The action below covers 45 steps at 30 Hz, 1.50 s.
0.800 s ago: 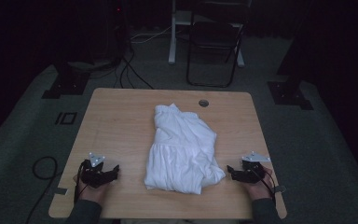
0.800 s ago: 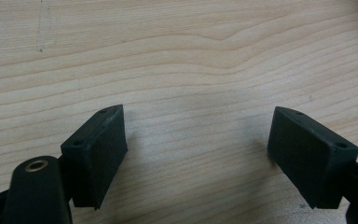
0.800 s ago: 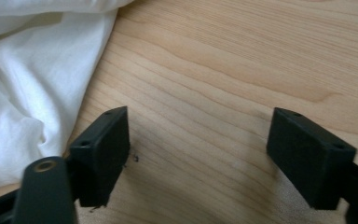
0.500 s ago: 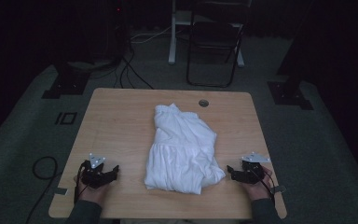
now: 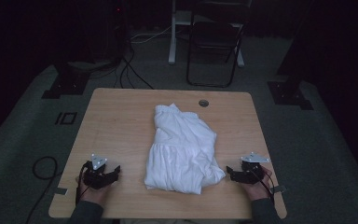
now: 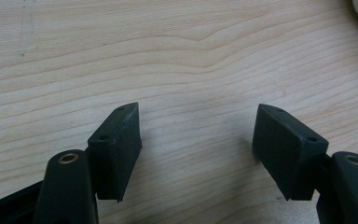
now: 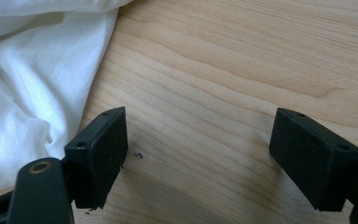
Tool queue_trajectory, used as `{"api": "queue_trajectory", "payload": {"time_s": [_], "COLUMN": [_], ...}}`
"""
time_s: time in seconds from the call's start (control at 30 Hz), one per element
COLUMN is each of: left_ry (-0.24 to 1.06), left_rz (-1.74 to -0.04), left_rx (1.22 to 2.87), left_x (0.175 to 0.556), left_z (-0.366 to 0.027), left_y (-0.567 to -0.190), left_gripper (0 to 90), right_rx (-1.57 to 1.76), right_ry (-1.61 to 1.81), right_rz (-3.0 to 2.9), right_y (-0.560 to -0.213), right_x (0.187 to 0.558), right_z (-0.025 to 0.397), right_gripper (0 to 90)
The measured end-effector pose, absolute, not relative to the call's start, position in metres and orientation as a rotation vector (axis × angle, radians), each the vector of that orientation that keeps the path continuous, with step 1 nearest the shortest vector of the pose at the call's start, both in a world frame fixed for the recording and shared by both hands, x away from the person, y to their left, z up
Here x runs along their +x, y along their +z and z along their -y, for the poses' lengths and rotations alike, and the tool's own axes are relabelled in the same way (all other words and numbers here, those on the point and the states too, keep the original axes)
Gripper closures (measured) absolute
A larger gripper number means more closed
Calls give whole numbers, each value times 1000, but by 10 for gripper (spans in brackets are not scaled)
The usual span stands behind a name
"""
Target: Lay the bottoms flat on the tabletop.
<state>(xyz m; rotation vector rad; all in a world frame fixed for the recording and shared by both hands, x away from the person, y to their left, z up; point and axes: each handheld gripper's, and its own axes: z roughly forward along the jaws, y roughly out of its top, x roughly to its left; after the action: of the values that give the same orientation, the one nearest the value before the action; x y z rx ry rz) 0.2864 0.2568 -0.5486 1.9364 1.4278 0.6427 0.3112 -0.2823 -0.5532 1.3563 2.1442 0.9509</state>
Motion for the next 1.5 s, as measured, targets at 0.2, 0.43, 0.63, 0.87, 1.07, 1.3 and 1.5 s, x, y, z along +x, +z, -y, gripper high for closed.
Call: {"api": "queue_trajectory", "payload": {"time_s": [0.2, 0.43, 0.63, 0.87, 1.07, 1.3, 1.5], "left_ry": [594, 587, 588, 563, 515, 494, 469], "left_rz": [-1395, -1292, -1175, -1077, -992, -932, -879], "left_rx": [1967, 1955, 1985, 1998, 2002, 2014, 2041], "left_x": [285, 280, 281, 283, 278, 276, 275], "left_z": [-249, -226, -196, -167, -147, -131, -116], "left_y": [-544, -525, -508, -496, -489, -480, -477], "left_gripper": [395, 395, 390, 382, 374, 359, 345], "right_rx": [1374, 1324, 1283, 1226, 1190, 1185, 1168], "right_ry": [984, 1023, 1052, 1054, 1064, 1071, 1050], "right_rz": [-2148, -2148, -2139, -2163, -2189, -2201, -2217], "right_y": [-551, -545, -537, -532, -532, -534, -537], "right_x": [309, 301, 294, 290, 289, 289, 291], "right_z": [283, 277, 271, 260, 252, 249, 242], "right_gripper": [294, 326, 344, 362, 361, 361, 377]}}
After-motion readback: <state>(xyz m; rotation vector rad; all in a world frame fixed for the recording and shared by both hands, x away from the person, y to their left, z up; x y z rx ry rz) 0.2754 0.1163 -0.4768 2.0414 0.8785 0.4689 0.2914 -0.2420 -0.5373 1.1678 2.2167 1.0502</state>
